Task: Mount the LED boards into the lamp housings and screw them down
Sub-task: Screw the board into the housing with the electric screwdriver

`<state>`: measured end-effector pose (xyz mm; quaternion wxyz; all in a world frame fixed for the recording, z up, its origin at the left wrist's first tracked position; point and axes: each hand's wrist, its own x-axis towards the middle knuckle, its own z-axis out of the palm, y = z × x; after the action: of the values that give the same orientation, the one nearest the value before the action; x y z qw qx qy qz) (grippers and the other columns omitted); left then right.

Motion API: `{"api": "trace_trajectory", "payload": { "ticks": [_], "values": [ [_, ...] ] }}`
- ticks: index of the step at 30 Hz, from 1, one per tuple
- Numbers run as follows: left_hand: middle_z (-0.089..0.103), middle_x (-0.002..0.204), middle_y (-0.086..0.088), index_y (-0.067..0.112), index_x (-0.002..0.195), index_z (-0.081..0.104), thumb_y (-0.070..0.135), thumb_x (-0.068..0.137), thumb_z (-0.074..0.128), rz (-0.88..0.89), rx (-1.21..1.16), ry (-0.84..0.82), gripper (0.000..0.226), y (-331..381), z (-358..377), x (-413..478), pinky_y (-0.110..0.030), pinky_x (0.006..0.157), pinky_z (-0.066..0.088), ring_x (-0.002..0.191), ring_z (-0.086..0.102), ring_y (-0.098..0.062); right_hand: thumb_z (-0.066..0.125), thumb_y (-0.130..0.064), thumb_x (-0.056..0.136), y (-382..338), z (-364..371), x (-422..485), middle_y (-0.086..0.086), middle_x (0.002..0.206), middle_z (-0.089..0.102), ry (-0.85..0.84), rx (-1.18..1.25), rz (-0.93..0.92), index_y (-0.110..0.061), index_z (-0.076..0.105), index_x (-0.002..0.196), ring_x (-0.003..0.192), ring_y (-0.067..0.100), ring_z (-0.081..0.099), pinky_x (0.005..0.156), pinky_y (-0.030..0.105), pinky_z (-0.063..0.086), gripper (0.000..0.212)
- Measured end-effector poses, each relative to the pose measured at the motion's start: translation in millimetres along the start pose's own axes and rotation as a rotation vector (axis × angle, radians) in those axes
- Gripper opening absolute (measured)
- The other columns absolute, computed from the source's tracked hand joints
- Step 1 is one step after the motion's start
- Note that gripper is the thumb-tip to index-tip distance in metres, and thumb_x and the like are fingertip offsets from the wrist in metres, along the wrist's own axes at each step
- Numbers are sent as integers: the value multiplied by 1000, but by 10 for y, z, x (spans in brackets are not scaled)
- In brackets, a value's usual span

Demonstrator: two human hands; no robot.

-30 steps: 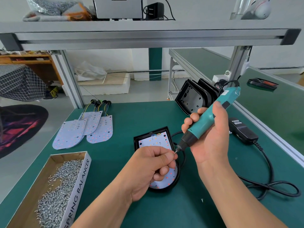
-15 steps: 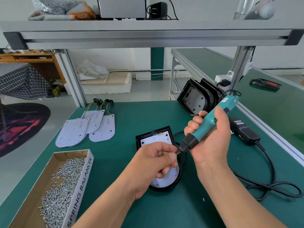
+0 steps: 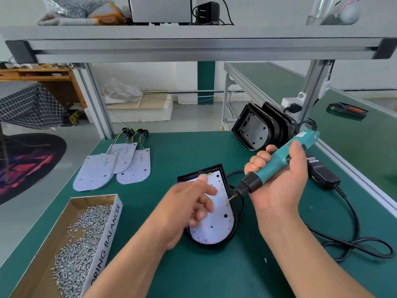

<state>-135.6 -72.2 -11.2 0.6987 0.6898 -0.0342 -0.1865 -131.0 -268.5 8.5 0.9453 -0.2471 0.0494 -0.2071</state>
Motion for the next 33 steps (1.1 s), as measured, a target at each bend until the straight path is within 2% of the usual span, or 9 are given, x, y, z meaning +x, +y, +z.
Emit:
{"api": "trace_trajectory", "payload": {
  "ticks": [2, 4, 7, 11, 14, 18, 24, 29, 33],
  "values": [
    [60, 65, 3, 12, 85, 72, 43, 105, 63, 88, 306, 245, 38, 42, -230, 75, -24, 49, 32, 51, 40, -16, 61, -53, 98, 5, 3, -3, 0, 74, 48, -9, -10, -7, -15, 59, 89, 58, 16, 47, 53, 25, 42, 40],
    [44, 57, 3, 12, 68, 53, 46, 101, 65, 134, 628, 426, 48, 45, -476, 132, -32, 55, 28, 53, 33, -20, 62, -53, 98, 27, 4, -14, 0, 74, 48, -17, -33, -12, -15, 59, 91, 58, 16, 47, 54, 26, 42, 39],
    [22, 61, 2, 23, 61, 25, 56, 95, 68, 32, 654, 402, 64, -8, -639, 153, -37, 61, 14, 59, 20, -22, 62, -53, 99, 79, 10, -46, 0, 74, 48, -20, -79, -9, -15, 59, 94, 58, 17, 47, 55, 27, 43, 38],
    [28, 71, -7, 24, 68, 21, 71, 74, 69, -66, 584, 253, 68, -62, -545, 170, -38, 65, 17, 67, 23, -24, 62, -52, 99, 126, 15, -87, 1, 72, 47, -35, -154, -6, -17, 57, 93, 56, 19, 45, 54, 28, 42, 36],
    [29, 73, -8, 25, 65, 21, 69, 66, 71, -88, 539, 175, 66, -75, -444, 179, -39, 65, 18, 65, 23, -24, 60, -52, 99, 129, 29, -99, 1, 70, 46, -67, -205, -4, -18, 55, 90, 54, 19, 44, 53, 27, 43, 35],
    [32, 71, -8, 23, 70, 31, 56, 74, 72, -74, 468, 162, 53, -114, -382, 186, -37, 62, 23, 60, 26, -22, 59, -50, 99, 138, 34, -116, 2, 69, 46, -139, -239, 10, -18, 56, 89, 53, 20, 45, 53, 28, 43, 34],
    [30, 77, -5, 21, 77, 33, 46, 72, 63, -30, 477, 158, 39, -164, -336, 225, -44, 69, 25, 73, 28, -25, 59, -47, 97, 200, 33, -156, 3, 67, 47, -235, -297, 15, -19, 59, 86, 51, 21, 46, 53, 27, 42, 31],
    [37, 60, 7, 21, 66, 40, 49, 78, 69, -30, 556, 166, 43, -229, -312, 249, -34, 59, 25, 56, 31, -19, 62, -49, 95, 209, 24, -158, 3, 66, 48, -282, -311, 26, -20, 61, 86, 50, 21, 47, 52, 27, 42, 30],
    [55, 72, 0, -2, 96, 66, 56, 73, 67, -54, 527, 158, 62, -227, -295, 251, -38, 66, 34, 62, 42, -19, 66, -50, 90, 204, 40, -180, 3, 66, 49, -322, -336, 23, -20, 63, 85, 49, 22, 48, 51, 27, 42, 30]
  ]
}}
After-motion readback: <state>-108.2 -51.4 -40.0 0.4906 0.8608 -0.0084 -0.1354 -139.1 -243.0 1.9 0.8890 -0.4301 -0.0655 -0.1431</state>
